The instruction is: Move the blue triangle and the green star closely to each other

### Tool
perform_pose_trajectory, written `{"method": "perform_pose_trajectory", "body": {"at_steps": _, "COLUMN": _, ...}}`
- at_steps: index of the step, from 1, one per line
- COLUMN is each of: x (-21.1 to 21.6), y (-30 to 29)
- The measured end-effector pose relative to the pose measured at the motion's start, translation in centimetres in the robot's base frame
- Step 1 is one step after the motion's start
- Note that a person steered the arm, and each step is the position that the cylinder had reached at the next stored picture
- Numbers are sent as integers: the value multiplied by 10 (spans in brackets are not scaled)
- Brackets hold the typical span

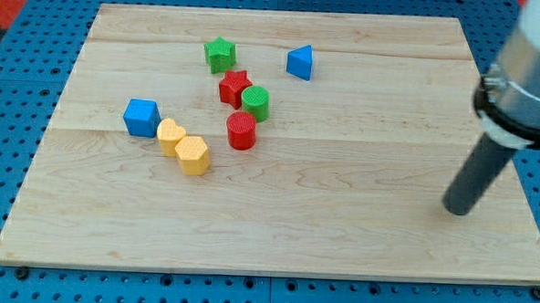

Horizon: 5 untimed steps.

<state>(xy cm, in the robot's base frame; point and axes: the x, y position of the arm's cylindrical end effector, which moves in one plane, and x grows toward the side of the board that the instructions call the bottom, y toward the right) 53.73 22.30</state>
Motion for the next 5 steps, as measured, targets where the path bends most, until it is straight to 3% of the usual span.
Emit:
{"method": "perform_pose_trajectory", "body": {"at_steps": 3, "x": -7, "y": 27}}
{"method": "perform_pose_trajectory", "body": {"at_steps": 4, "x": -42, "y": 52}}
{"method": "perform_pose_trajectory", "body": {"at_steps": 5, "x": -49, "y": 80}}
